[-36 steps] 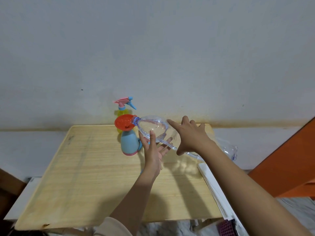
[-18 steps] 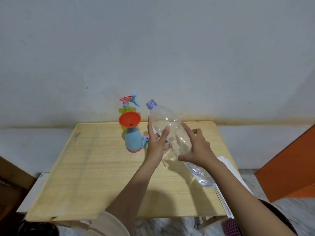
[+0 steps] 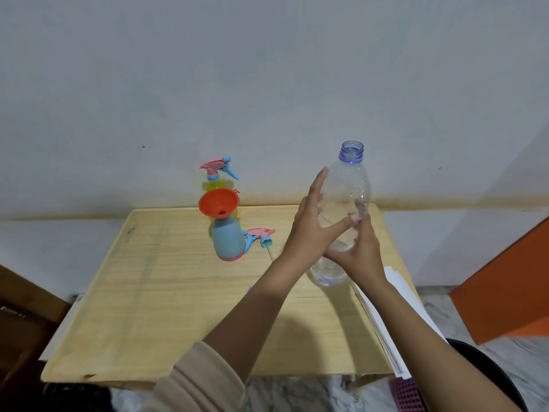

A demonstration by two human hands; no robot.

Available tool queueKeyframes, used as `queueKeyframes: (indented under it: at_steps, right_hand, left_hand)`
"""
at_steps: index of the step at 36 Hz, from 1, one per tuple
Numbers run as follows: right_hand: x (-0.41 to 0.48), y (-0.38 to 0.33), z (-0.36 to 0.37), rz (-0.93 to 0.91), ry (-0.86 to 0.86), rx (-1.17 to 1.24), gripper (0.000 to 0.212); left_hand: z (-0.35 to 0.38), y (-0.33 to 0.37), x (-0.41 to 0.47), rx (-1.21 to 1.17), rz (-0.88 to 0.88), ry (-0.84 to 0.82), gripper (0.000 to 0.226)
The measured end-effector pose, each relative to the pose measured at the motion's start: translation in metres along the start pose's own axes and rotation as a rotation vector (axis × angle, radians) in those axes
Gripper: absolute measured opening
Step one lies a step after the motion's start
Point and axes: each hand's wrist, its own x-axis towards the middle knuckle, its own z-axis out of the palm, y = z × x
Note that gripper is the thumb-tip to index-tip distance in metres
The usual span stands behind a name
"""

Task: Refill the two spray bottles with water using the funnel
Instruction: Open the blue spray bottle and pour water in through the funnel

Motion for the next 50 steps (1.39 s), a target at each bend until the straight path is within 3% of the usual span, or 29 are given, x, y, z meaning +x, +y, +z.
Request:
queueKeyframes:
  at_steps: [15, 30, 39, 45, 50]
  right_hand:
    - [0.012, 0.023, 0.003, 0.036, -0.051, 0.026, 0.103]
    - [0.009, 0.031, -0.006, 0.083, -0.213, 0.069, 0.1]
    - [-0.004, 0.023, 0.002, 0.114, -0.026, -0.076, 0.087]
    - [-0.03, 0.012, 0.016, 0.127, 0.237, 0.002, 0.078]
    - [-0.061, -0.011, 0.046, 0.091, 0.48, -0.069, 0.046]
  left_hand:
    - [0.012, -0.018, 0.01, 0.015, -0.04, -0.024, 0.086]
    - [0.006, -0.016, 0.01, 0.008, -0.05, -0.044, 0.083]
    - [0.003, -0.02, 0.009, -0.041, -0.043, -0.049, 0.074]
    - [-0.009, -0.03, 0.008, -0.103, -0.041, -0.106, 0.056]
    - [-0.043, -0.056, -0.002, 0.076, -0.013, -0.102, 0.032]
